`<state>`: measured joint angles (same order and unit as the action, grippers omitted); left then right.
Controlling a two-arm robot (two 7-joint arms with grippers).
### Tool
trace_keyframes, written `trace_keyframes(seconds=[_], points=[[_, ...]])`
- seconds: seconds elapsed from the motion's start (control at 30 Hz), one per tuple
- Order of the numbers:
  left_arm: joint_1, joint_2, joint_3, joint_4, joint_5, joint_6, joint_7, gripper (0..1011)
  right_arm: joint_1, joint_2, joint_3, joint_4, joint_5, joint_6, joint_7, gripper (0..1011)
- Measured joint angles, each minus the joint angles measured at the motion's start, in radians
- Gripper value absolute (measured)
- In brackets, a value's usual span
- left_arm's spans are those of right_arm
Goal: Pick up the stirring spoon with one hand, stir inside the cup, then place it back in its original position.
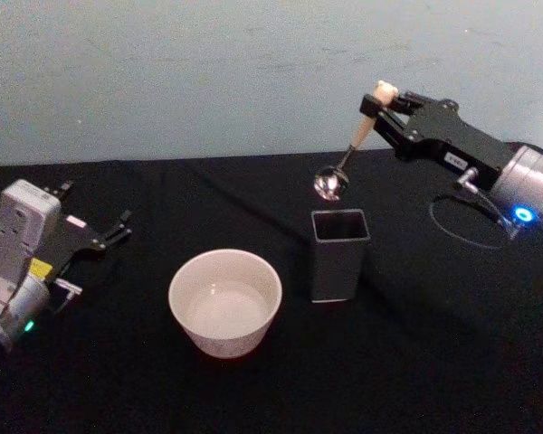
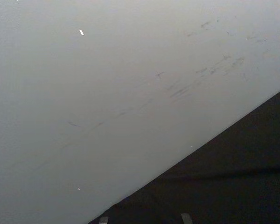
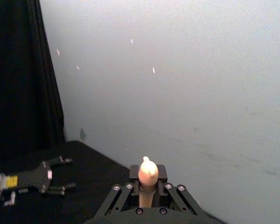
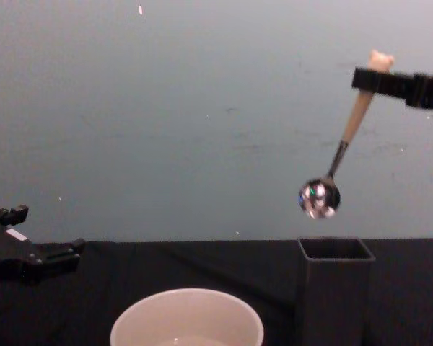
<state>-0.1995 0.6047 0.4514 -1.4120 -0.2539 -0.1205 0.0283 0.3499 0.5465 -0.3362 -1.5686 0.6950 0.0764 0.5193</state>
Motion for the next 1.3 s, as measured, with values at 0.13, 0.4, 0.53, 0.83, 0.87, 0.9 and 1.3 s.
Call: trace_keyframes(seconds=[0.13,0.4,0.53,0.83,0.87,0.9,1.3], points=[[0.000,0.000,0.000,0.000,0.000,0.000,0.000,1001,0.011,-0.006,-0.004,-0.009,0.015,-0.003,0.001,214],[0.000,0.000,0.000,0.000,0.000,0.000,0.000,1001,0.029,-0.020,-0.053,-0.016,0.025,0.000,0.016,214],[0.000,0.000,0.000,0.000,0.000,0.000,0.000,1001,0.032,-0.023,-0.084,-0.016,0.026,0.005,0.031,214],[0.000,0.000,0.000,0.000,0.000,0.000,0.000,1001,0.033,-0.022,-0.156,-0.014,0.009,-0.005,0.070,214],[0.000,0.000,0.000,0.000,0.000,0.000,0.000,1001,0.033,-0.022,-0.161,-0.013,0.006,-0.006,0.074,214],[0.000,0.000,0.000,0.000,0.000,0.000,0.000,1001,0.033,-0.021,-0.171,-0.012,-0.001,-0.011,0.080,214],[0.000,0.000,0.000,0.000,0.000,0.000,0.000,1001,0.027,-0.022,-0.249,0.023,-0.068,-0.041,0.129,214]])
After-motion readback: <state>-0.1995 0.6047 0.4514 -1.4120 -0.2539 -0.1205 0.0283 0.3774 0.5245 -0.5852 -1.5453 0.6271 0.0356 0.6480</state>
